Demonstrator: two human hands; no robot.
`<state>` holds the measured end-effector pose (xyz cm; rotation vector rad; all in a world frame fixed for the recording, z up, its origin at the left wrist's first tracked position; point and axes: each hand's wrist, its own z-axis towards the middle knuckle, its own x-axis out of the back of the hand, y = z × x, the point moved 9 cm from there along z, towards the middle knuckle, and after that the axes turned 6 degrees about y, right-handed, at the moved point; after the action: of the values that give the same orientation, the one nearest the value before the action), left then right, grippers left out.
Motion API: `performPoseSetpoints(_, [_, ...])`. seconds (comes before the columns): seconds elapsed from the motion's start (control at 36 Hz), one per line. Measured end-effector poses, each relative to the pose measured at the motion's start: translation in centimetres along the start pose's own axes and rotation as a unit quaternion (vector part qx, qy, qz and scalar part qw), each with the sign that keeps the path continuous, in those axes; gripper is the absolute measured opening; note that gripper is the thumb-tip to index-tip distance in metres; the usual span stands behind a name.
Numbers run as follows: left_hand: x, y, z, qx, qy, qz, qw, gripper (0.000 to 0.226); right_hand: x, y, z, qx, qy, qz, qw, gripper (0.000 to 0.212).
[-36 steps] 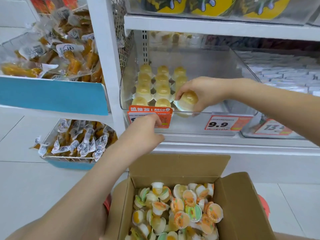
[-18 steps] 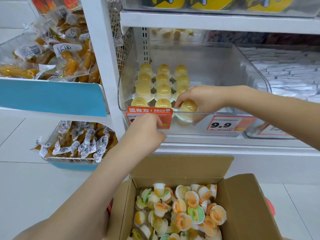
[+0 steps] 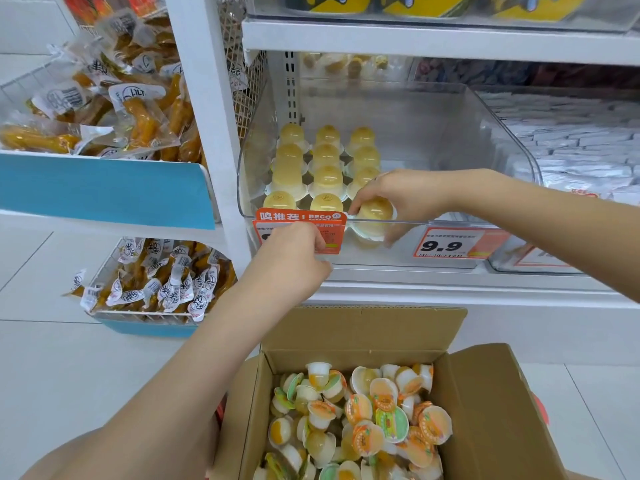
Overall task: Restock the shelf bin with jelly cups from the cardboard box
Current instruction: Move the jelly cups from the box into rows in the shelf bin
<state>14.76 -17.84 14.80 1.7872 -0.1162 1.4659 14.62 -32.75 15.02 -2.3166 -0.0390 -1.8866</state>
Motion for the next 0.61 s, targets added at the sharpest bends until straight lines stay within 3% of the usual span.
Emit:
performPoseSetpoints(0.17, [-0.1,-0.2,0.2,0.000,-0.002,0.000,1.000,0.028,1.3,0.7,-0.9,-0.034,0.025,0.049,0.998,0.071])
performPoseSetpoints(0.28, [-0.3,-0.1,0.0,-0.011,-0.003,0.011,1.000,0.033,4.4,0.8,-3.7,-0.058,0.125,0.111,0.984,0.064])
performPoseSetpoints(0.44, [-1.1,-0.2,-1.5,-0.041,-0.036,0.015,0.998,0.043,5.0,-2.3,-10.0,-0.043,0.250,0.259,0.932,0.069])
performPoseSetpoints(0.53, [-2.2,-1.2,-2.7,-0.042,-0.048,0.005,0.998,0.038,1.4,-4.3,-12.1,-0.041,0.235,0.311,0.920,0.065])
performPoseSetpoints(0.61, [-5.0,-3.5,-4.0,-0.019,-0.051,-0.016,0.998,0.028,-5.1,-5.9,-12.7,-0.040,0.155,0.345,0.925,0.068])
